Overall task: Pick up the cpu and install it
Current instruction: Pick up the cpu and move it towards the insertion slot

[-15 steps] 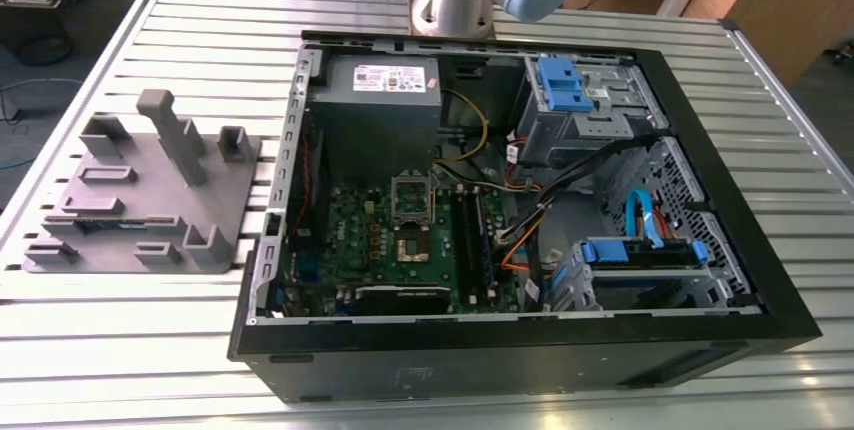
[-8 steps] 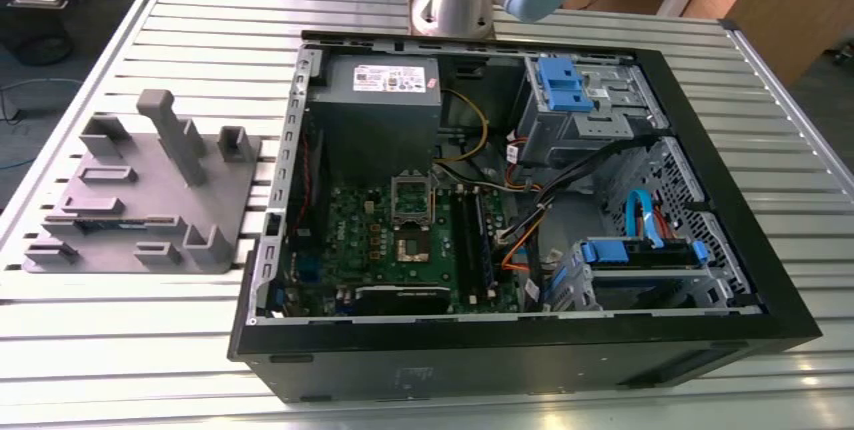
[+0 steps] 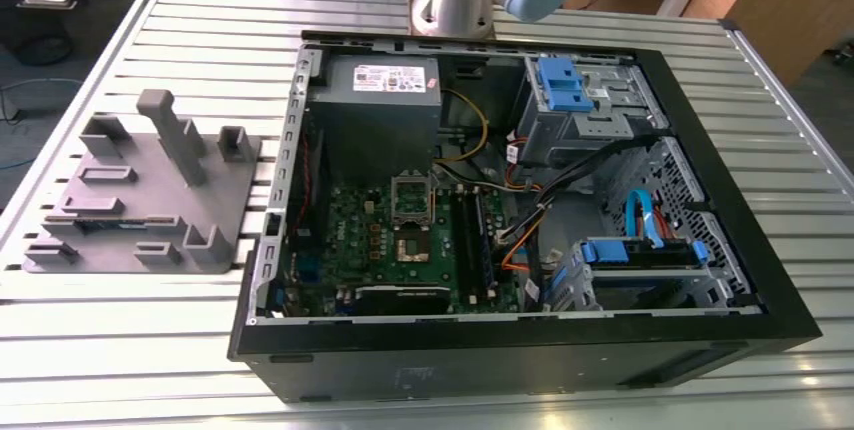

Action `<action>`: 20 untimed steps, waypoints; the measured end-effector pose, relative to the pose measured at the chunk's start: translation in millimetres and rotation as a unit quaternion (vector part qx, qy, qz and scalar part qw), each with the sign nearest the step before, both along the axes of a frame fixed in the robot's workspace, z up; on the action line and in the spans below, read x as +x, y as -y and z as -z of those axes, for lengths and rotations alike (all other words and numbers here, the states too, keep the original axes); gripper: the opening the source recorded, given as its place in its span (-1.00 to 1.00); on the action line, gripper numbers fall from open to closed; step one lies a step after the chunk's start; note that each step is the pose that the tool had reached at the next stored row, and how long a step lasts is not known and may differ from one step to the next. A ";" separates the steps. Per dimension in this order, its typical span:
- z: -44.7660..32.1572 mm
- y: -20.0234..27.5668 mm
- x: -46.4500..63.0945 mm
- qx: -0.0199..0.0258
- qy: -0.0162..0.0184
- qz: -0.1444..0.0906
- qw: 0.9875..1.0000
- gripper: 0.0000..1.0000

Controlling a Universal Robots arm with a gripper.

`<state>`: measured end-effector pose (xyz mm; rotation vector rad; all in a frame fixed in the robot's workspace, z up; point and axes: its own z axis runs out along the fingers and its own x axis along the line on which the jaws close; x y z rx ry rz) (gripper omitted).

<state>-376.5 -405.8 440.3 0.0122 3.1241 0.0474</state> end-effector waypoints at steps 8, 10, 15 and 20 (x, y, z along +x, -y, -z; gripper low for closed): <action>0.1 0.0 5.5 0.000 0.000 0.000 1.000 -0.06; 0.1 0.0 6.9 0.000 0.000 0.000 1.000 -0.06; 0.2 0.0 10.4 0.000 0.000 0.000 1.000 -0.06; 0.3 0.0 13.9 0.000 0.000 0.000 1.000 -0.06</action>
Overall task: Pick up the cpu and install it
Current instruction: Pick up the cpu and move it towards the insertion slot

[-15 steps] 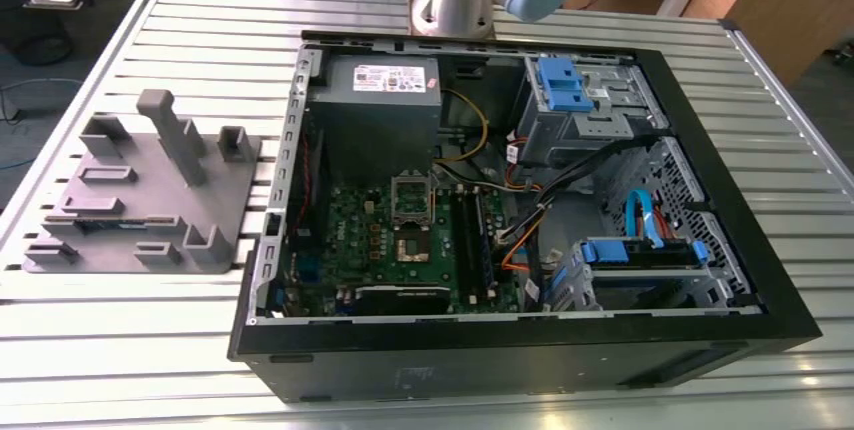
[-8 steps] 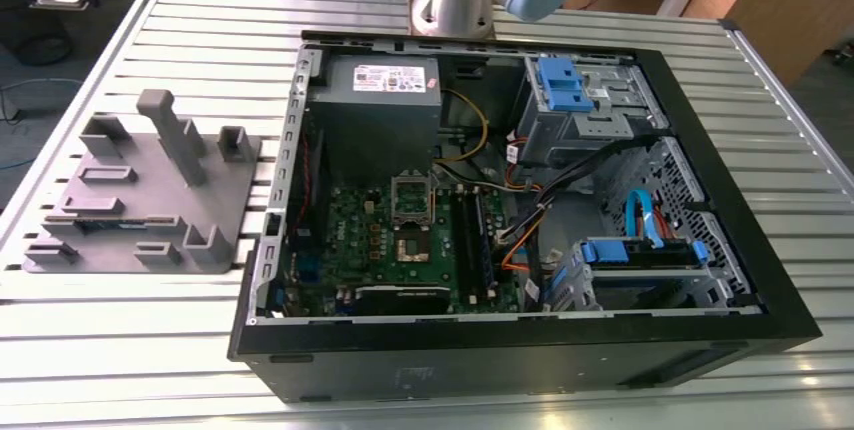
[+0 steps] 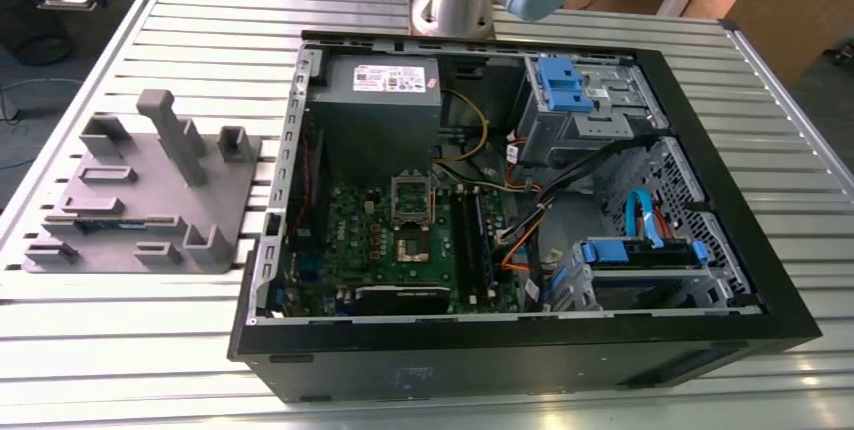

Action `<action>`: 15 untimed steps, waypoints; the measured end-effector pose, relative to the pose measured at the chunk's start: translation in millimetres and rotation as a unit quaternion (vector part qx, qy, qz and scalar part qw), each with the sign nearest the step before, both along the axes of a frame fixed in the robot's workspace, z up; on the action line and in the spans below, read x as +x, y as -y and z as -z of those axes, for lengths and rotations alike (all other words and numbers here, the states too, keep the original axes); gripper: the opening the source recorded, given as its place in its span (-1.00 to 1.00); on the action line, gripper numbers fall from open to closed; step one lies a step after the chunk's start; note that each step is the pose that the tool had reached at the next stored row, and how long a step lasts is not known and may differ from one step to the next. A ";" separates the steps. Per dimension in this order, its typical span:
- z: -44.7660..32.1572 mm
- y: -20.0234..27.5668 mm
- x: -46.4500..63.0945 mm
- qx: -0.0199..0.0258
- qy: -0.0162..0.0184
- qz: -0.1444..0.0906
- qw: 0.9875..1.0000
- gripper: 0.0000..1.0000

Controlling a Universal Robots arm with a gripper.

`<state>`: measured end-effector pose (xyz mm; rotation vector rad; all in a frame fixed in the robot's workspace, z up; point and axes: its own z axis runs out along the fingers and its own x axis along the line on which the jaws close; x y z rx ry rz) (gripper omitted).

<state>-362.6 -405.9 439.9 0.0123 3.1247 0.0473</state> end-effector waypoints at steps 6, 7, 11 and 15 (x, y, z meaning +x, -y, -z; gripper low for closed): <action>0.1 0.0 4.1 0.000 0.000 0.000 1.000 -0.06; 0.1 0.0 4.9 0.000 0.000 0.000 1.000 -0.06; 0.2 0.0 7.6 0.000 0.000 0.000 1.000 -0.06; 0.3 0.0 10.4 0.000 0.000 0.000 1.000 -0.06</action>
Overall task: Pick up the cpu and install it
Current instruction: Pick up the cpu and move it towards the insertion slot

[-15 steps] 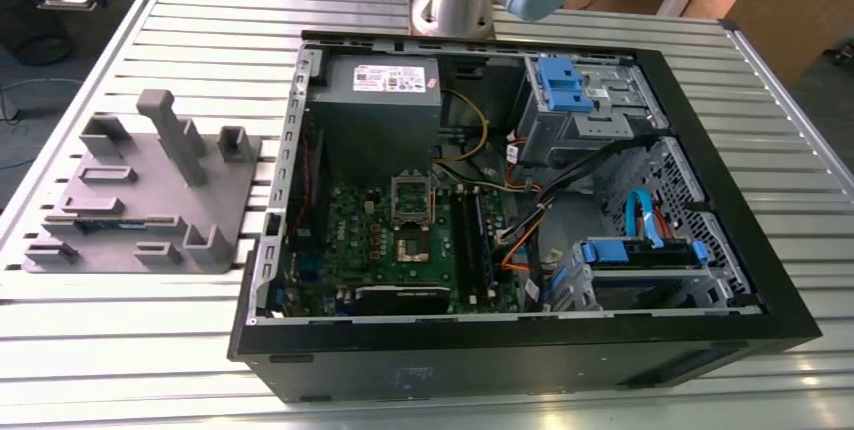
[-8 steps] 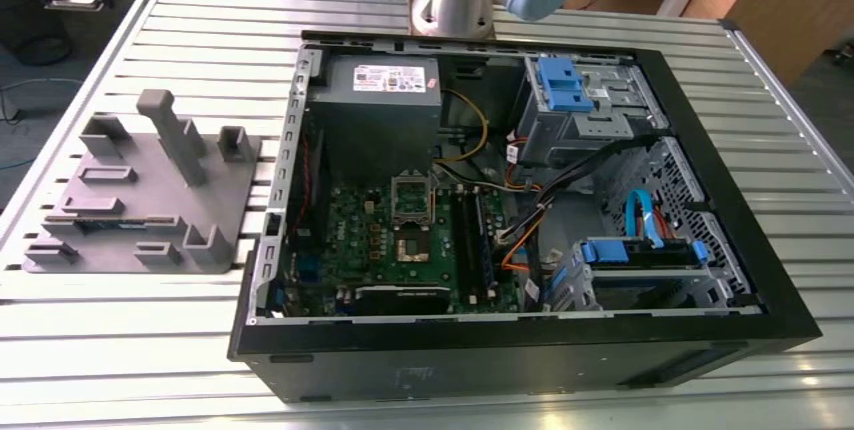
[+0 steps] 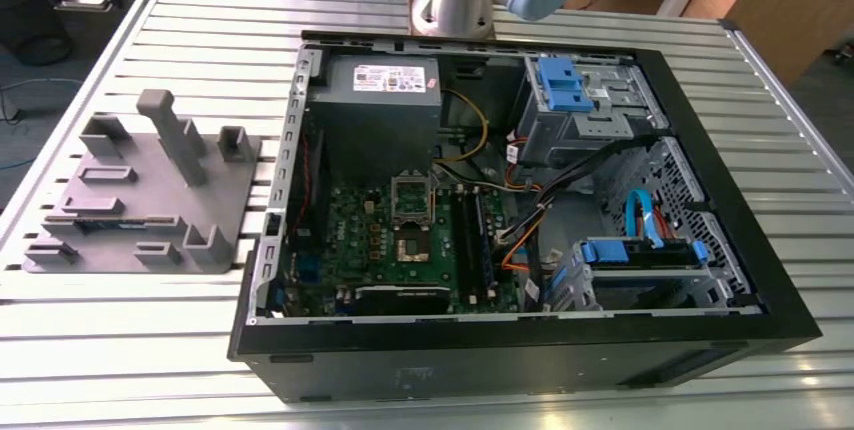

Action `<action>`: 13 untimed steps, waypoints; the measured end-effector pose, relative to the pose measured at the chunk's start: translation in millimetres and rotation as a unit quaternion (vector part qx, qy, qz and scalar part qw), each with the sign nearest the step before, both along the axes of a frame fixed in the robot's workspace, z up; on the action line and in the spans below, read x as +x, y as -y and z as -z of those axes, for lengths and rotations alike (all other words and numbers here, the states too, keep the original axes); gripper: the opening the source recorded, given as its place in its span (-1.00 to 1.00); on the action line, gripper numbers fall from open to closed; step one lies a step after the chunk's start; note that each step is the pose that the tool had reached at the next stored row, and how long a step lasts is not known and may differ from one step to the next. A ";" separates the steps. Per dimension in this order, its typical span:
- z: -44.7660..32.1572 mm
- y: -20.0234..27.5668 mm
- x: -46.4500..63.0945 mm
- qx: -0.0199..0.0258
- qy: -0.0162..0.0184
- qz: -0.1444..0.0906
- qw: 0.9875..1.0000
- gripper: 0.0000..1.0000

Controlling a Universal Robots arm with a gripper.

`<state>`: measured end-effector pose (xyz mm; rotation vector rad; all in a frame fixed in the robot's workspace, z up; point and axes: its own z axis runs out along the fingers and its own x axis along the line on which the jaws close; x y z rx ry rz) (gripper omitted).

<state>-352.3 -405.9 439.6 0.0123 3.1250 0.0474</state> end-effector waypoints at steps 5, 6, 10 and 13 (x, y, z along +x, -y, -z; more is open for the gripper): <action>0.0 0.0 3.5 0.000 0.000 0.000 1.000 -0.06; 0.1 0.0 4.2 0.000 0.000 0.000 1.000 -0.06; 0.1 0.0 6.9 0.000 0.000 0.000 1.000 -0.06; 0.2 0.0 9.0 0.000 0.000 0.000 1.000 -0.06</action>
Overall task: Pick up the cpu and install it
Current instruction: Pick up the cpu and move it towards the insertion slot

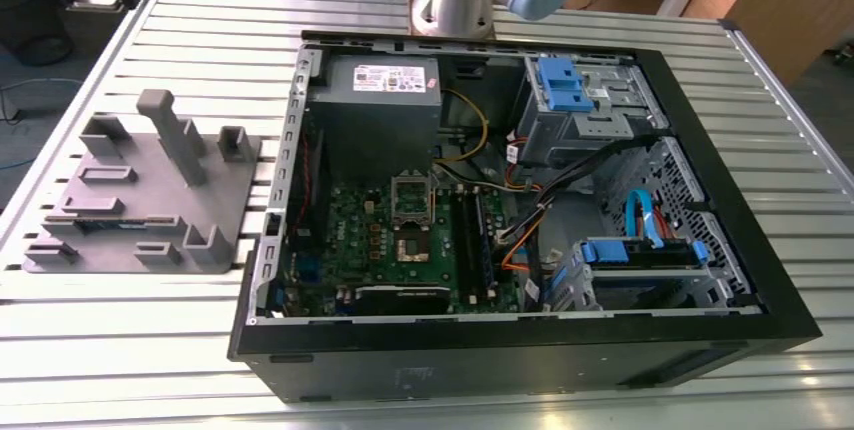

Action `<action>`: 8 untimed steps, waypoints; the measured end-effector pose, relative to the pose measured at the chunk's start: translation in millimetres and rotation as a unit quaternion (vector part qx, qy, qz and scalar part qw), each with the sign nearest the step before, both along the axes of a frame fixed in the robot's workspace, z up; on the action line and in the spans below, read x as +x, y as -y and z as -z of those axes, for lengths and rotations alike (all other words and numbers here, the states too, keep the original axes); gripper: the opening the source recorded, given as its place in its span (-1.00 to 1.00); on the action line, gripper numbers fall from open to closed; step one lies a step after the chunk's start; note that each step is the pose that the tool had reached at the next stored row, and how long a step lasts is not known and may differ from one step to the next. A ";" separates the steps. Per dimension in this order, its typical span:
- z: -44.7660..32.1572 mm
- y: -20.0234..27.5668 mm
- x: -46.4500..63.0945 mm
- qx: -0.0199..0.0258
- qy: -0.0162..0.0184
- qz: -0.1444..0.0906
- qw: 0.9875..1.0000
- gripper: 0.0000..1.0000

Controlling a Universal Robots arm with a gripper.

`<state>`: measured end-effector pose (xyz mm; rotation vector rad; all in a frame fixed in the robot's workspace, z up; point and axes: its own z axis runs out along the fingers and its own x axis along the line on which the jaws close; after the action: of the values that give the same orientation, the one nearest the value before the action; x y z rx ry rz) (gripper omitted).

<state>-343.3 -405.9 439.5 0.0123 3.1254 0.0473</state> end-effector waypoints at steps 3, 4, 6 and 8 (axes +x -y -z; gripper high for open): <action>0.0 0.0 2.1 0.000 0.000 0.000 1.000 -0.06; 0.1 0.0 2.7 0.000 0.000 0.000 1.000 -0.06; 0.1 0.0 4.2 0.000 0.000 0.000 1.000 -0.06; 0.1 0.0 5.5 0.000 0.000 0.000 1.000 -0.06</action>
<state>-337.7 -405.8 439.3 0.0123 3.1257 0.0473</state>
